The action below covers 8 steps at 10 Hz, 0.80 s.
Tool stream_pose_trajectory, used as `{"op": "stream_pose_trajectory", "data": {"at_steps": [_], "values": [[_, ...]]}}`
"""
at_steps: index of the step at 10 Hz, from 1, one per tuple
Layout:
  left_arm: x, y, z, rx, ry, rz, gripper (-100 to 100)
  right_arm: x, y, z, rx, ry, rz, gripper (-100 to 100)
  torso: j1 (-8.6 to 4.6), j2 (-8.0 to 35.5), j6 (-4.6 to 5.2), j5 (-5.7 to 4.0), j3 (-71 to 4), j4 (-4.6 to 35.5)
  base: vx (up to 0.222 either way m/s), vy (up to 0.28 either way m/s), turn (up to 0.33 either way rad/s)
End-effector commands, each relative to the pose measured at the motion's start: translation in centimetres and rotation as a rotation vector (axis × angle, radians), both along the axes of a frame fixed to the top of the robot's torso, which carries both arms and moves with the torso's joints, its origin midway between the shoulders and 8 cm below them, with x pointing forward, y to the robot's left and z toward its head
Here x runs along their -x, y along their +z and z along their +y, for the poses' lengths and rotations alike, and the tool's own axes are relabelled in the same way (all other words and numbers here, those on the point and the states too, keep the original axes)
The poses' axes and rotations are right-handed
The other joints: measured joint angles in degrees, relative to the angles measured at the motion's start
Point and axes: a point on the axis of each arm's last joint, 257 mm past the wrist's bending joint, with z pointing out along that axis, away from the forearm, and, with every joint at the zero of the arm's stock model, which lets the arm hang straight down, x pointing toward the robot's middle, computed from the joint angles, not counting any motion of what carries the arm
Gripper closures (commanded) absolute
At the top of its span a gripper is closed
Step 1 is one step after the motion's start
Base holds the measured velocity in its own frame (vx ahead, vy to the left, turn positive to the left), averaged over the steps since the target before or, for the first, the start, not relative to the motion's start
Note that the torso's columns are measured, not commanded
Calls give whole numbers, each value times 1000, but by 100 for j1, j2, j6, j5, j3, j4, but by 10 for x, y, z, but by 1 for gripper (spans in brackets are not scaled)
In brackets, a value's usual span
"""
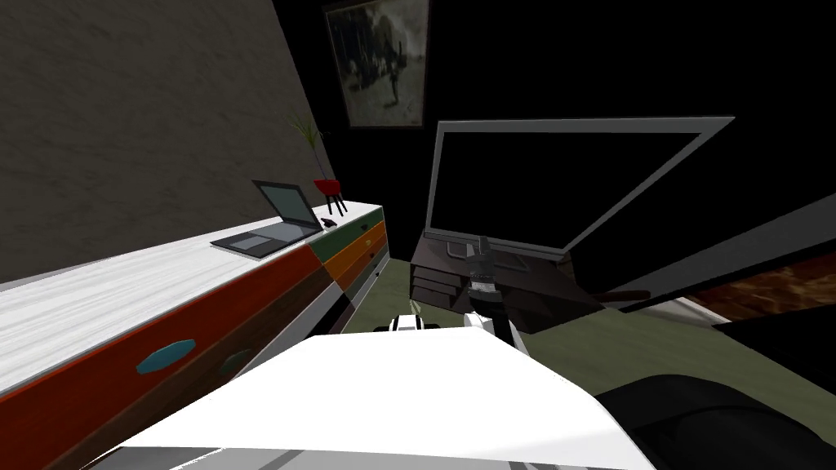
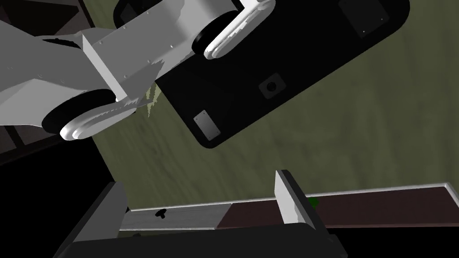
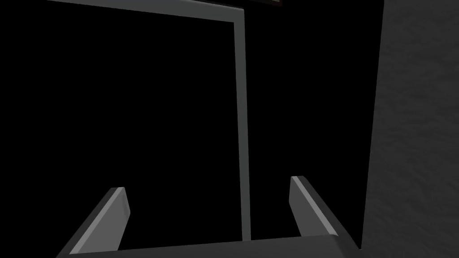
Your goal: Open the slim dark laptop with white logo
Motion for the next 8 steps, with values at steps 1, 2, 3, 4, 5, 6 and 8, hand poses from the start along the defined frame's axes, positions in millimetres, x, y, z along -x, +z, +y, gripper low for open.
{"op": "stream_pose_trajectory", "data": {"at_steps": [1, 2, 3, 4, 5, 6, 8], "values": [[38, 4, 16, -25, -60, 78, -100, 0, 0, 0, 0, 0, 0, 0, 3, 2, -11, 1, 3, 2, 0, 0, 0], [40, 5, 21, -30, -82, 86, -100, 0, 0, 0, 0, 0, 0, 0, 5, 2, -11, 1, 3, 2, 0, -2, 40], [93, 15, 30, -51, -108, 203, -100, 0, 0, 0, 0, 0, 0, 0, 5, 1, -9, 1, 2, 2, 3, -15, -307], [100, 20, 40, -60, -149, 223, -100, 0, 0, 0, 0, 0, 0, 0, 0, 0, -1, 0, 0, 0, 0, -8, -323], [101, 22, 45, -64, -167, 230, -100, 0, 0, 0, 0, 0, 0, 0, 2, -1, -7, 0, 0, 1, 0, 1, -42], [153, 41, 58, -82, -202, 352, -100, 0, 0, 0, 0, 0, 0, 0, 6, 0, -13, 2, 3, 2, 8, -11, -410], [156, 46, 67, -90, -242, 365, -100, 0, 0, 0, 0, 0, 0, 0, 5, 1, -11, 2, 3, 2, 2, -2, -90]]}}
